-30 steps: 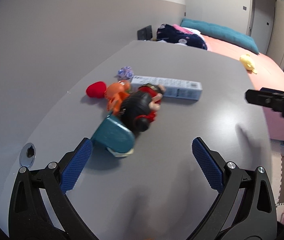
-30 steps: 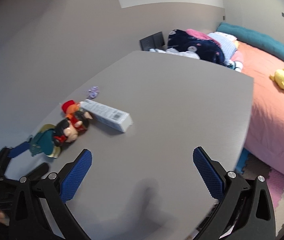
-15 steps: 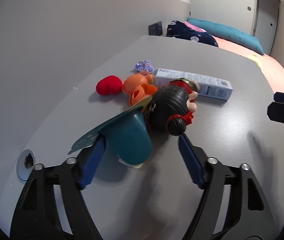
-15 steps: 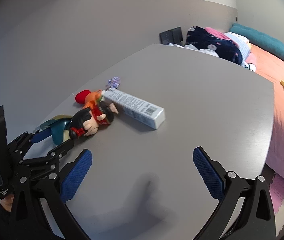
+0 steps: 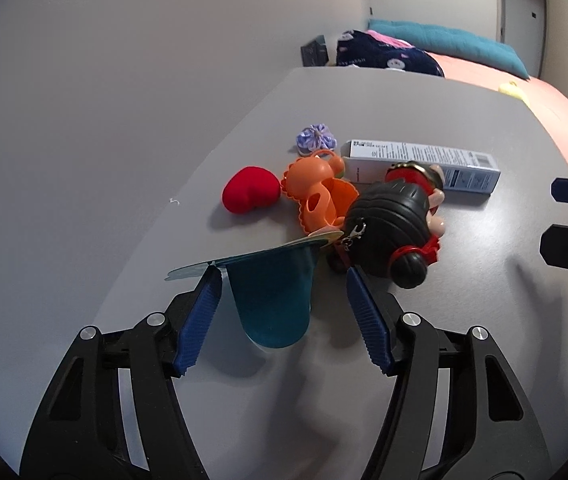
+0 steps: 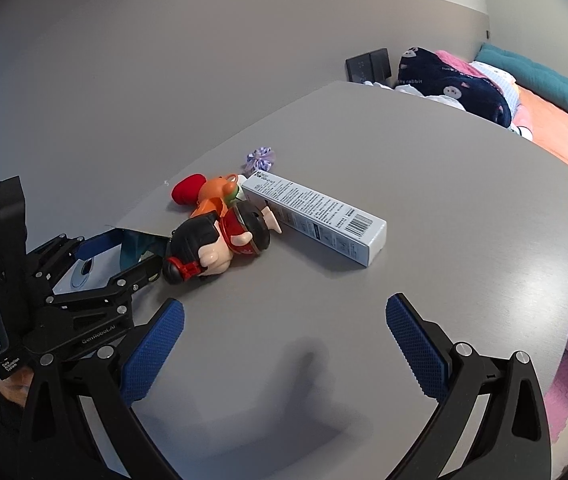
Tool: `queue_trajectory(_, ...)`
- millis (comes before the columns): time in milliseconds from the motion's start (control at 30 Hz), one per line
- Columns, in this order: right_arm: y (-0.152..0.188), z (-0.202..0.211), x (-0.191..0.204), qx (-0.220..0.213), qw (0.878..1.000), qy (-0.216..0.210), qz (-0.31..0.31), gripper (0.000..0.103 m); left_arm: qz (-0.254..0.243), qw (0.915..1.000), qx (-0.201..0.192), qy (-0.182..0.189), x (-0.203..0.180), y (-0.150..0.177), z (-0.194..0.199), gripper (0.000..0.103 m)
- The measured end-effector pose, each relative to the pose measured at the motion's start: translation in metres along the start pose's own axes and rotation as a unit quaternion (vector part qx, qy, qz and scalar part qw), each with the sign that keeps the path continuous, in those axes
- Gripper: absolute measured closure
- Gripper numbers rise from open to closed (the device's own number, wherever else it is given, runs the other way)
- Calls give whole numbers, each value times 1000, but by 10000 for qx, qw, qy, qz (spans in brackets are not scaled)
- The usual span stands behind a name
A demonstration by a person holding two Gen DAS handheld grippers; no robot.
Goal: Collect trash
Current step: 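Grasp the teal fan-shaped toy with the left tool while the right tool grasps the black-haired doll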
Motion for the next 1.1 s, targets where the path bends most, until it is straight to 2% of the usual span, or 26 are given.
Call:
queue_trajectory(33,-1,-3,1,21,10000,-16,-22,2,-12,10000,25,28,1,0,-3,40)
queue_trajectory(67,-1,-5,2,34,10000,-43,-48,2,-21,10000,36,36,2,0,-6,46)
queue_trajectory(100,-2,-8,4,45,9999,-73,-72,2,-32,10000,59,32,3,0,-9,58)
queue_trajectory(133,-3,-11,6,52,9999,-95,-90,2,-21,9999,118,73,5,1,-13,64)
queue_trajectory(467,-14,-38,18,11,9988,-188,-462,2,499,9986,-158,98,21,16,6,65)
queue_trajectory(733,-14,-66,26,96,9982,-132,-571,2,603,9980,-195,-31,40,26,22,65)
queue_trajectory(933,-20,-87,24,51,9953,-219,-938,2,618,9979,-149,-74,45,32,22,65)
queue_trajectory(1033,-25,-96,28,41,9964,-64,-842,3,624,9980,-115,-76,45,32,21,64)
queue_trajectory(1100,-28,-99,34,101,9979,89,-635,11,625,9980,-89,-76,45,33,21,64)
Point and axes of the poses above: each gripper's, at about its wrist camera, not at the fingertips, and z roughly against the way its jaws point, x to its left, y to its underside, the point moved 3 cm from there along -z, roughly the way its jaws point, and after that the axes turned 8 degrees about -y, right-handed, at the moved point
